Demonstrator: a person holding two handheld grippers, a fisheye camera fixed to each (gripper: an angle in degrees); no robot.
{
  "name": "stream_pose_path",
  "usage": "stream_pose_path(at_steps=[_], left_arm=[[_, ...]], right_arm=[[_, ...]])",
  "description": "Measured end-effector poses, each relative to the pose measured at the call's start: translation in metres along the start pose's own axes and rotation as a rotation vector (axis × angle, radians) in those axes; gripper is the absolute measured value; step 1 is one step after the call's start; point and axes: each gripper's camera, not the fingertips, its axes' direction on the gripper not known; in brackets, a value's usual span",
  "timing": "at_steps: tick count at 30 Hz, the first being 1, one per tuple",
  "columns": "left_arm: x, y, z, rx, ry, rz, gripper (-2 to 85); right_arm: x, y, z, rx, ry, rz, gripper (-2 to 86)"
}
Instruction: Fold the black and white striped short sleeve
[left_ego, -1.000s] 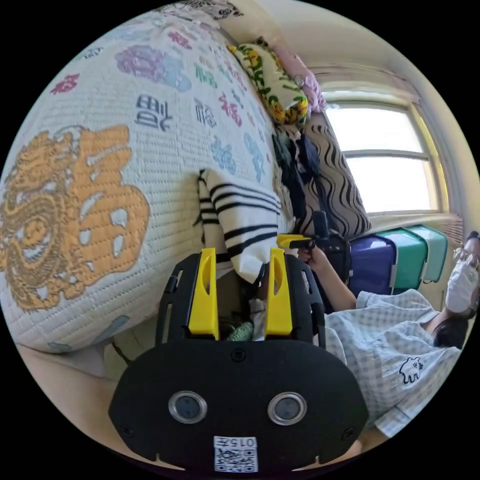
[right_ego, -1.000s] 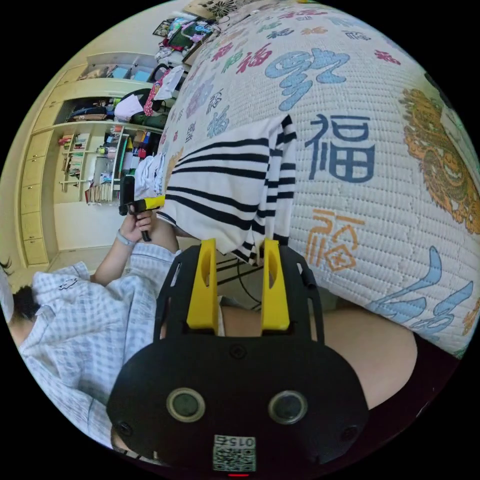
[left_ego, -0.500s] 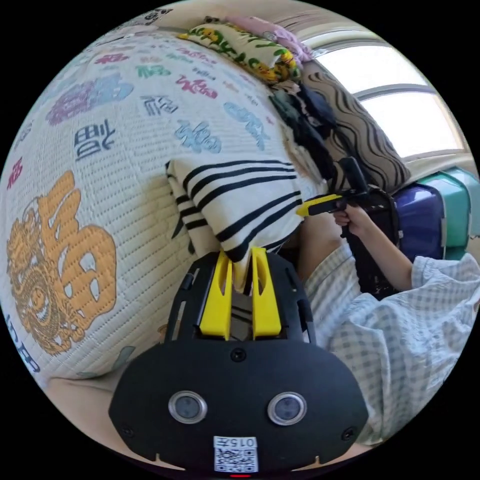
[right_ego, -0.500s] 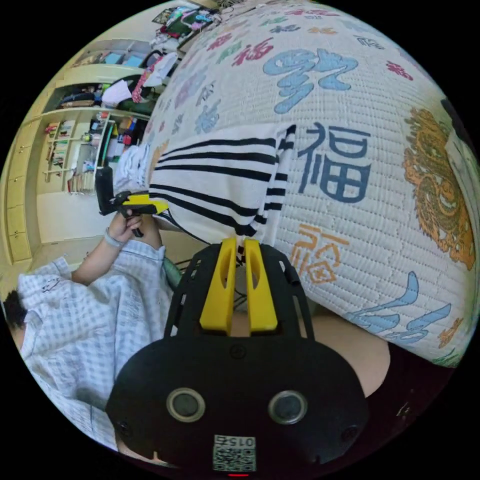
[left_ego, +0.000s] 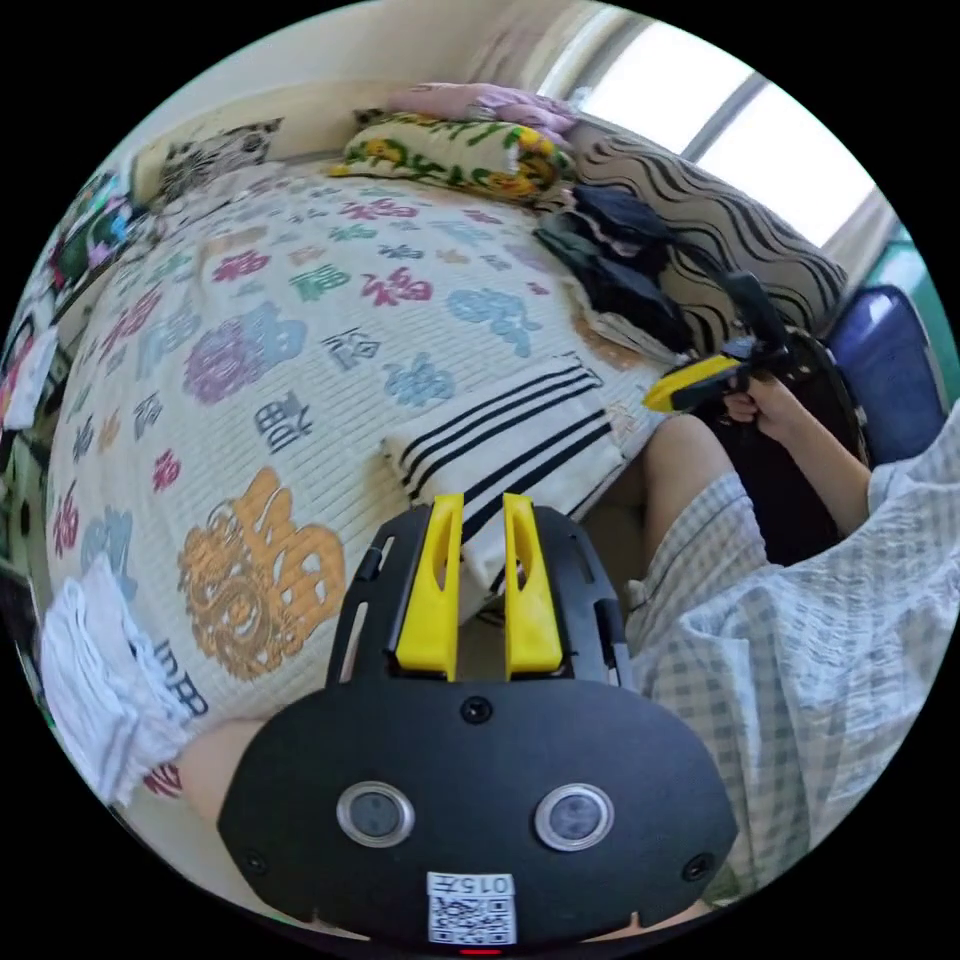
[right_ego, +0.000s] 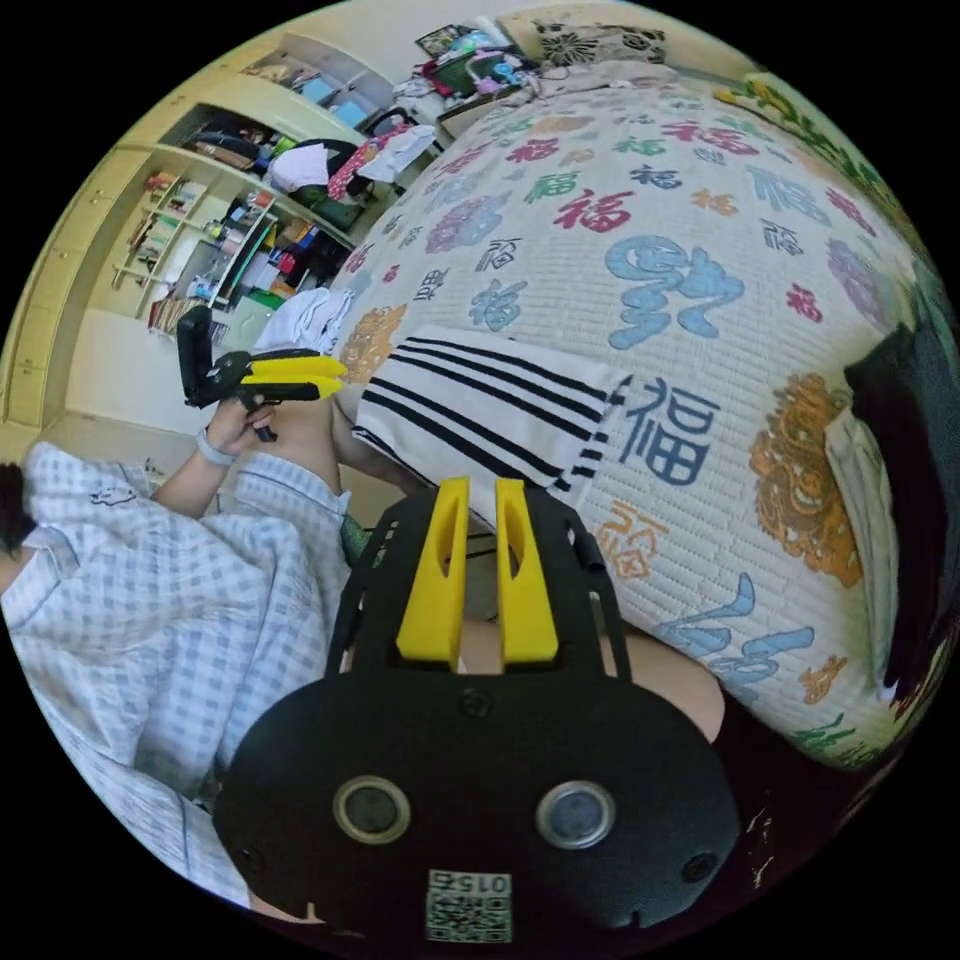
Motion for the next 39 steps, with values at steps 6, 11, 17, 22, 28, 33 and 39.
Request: stream_pose_path(at_steps=[6, 11, 17, 22, 28, 33, 39], left_arm=[[0.055, -0.021, 0.068, -0.223, -0.068, 0.201, 5.2], [0.051, -0.002, 0.078, -0.277, -0.156, 0.196, 1.5], [-0.002, 0.001, 0.020, -0.111, 0.072, -0.031, 5.2], [-0.052, -0.023, -0.020, 0.030, 0.223, -0.120, 6.7], [-0.050, -0.072, 0.013, -0.175, 0.091, 0.069, 0.3], [-0.075, -0.069, -0.005, -0.161, 0.086, 0.058, -0.1], [-0.126, -0.052, -0.071, -0.093, 0.129, -0.109, 1.6]], right_arm=[[-0.033, -0.028, 0.098, -0.276, 0.102, -0.191, 0.3], [-0.008, -0.022, 0.117, -0.269, 0.087, -0.114, -0.4], [0.031, -0.006, 0.058, -0.051, -0.044, -0.010, 4.2], [0.065, -0.014, 0.012, 0.178, -0.023, 0.028, 1.4], [0.084, -0.063, 0.074, -0.059, 0.136, -0.020, -0.5], [0.119, -0.060, 0.080, -0.010, 0.062, 0.031, -0.3], [0.166, -0.025, 0.045, 0.094, -0.169, 0.135, 4.5]])
